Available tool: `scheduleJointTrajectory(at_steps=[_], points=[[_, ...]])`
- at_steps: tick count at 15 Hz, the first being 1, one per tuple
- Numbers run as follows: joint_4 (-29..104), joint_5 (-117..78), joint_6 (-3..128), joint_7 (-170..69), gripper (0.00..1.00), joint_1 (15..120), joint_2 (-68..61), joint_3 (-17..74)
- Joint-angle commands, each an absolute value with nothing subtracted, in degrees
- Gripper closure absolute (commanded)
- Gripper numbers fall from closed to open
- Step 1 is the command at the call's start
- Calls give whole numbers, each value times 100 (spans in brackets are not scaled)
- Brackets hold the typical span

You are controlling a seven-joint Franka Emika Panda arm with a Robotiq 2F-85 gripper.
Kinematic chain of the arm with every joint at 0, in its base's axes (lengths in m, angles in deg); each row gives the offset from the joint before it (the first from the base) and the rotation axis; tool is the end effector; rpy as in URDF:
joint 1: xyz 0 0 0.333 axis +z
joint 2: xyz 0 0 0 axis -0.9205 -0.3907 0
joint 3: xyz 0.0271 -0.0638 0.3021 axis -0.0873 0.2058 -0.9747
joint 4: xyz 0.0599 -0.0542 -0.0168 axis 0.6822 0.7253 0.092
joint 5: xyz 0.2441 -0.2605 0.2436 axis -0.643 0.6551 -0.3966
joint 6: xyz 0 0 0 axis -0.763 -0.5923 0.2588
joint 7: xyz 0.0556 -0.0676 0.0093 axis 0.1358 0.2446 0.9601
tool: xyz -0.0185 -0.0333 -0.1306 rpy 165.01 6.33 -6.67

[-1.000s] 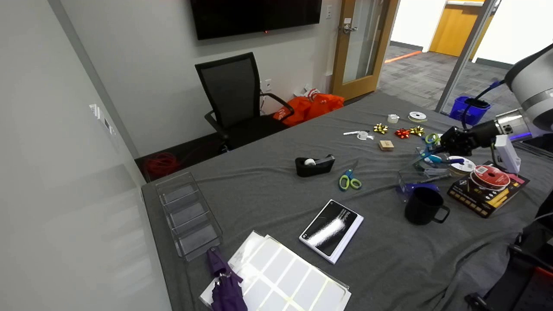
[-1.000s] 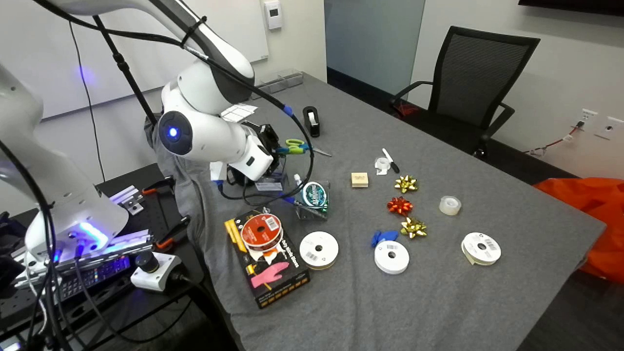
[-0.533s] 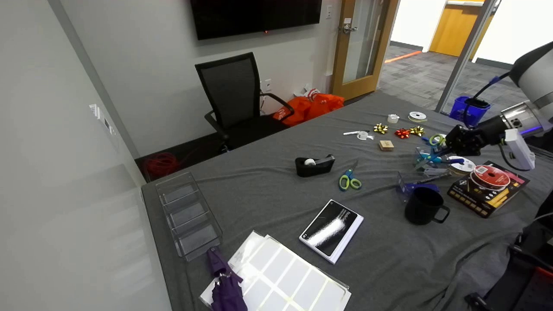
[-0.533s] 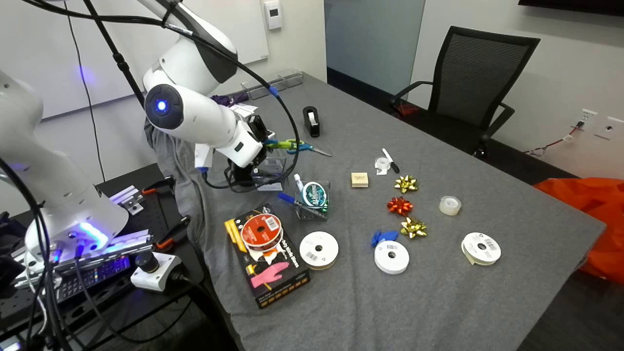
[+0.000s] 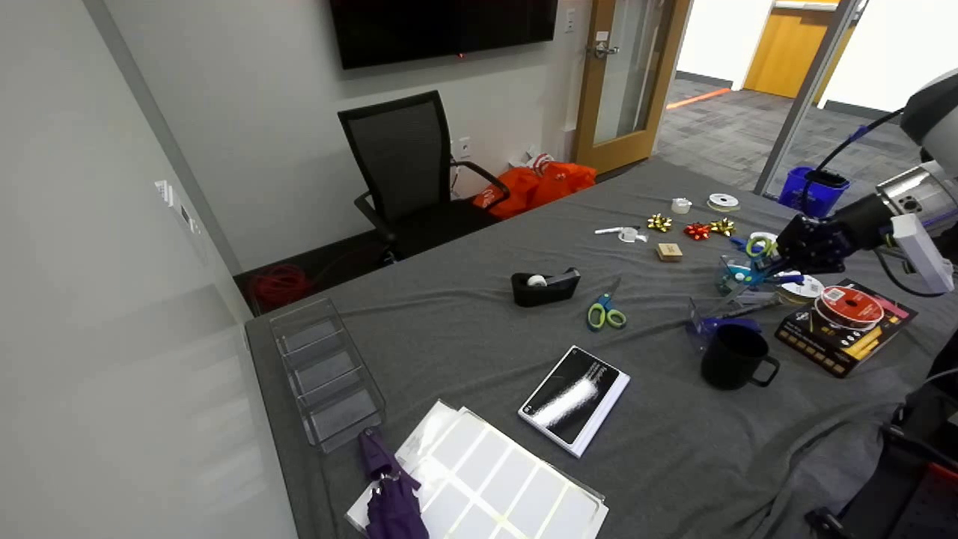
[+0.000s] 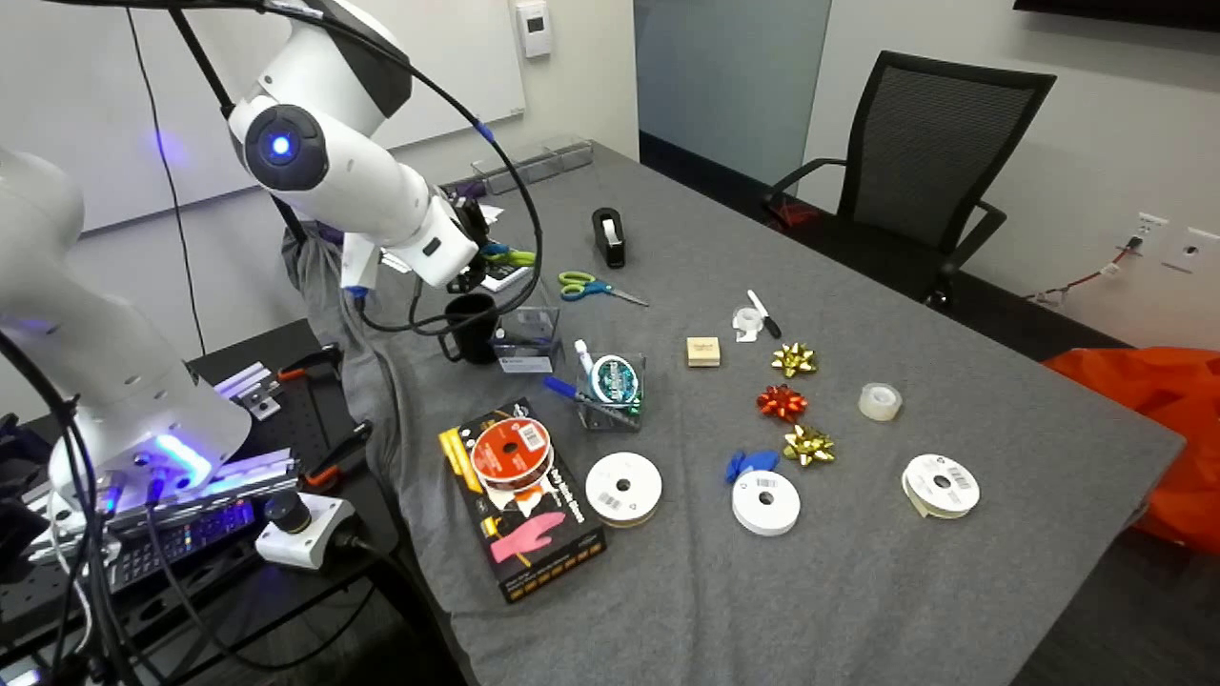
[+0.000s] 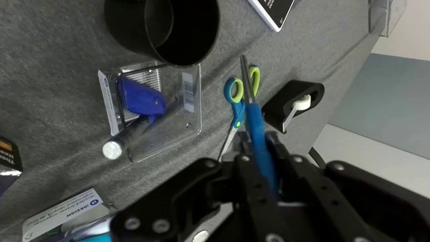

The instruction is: Move the scissors from the bowl to the cup

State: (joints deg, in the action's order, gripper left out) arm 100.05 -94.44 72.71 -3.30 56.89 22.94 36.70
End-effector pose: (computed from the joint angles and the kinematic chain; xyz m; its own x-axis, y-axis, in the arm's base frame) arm 0.4026 -0.1539 0.2189 0.7079 -0.6979 0.1090 -0.4775 -0.5865 -0.6542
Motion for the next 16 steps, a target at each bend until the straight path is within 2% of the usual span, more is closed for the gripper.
scheduleJointTrajectory(at_steps=[1, 4, 12, 16], points=[[10503, -8933, 7576, -706, 96, 5609, 2976, 3514], [10762, -8500, 7842, -911, 96, 5606, 3300, 3491], [10478, -8623, 8587, -825, 96, 5665, 2597, 3163], [10482, -8217, 8124, -1241, 96, 5587, 2337, 3121]])
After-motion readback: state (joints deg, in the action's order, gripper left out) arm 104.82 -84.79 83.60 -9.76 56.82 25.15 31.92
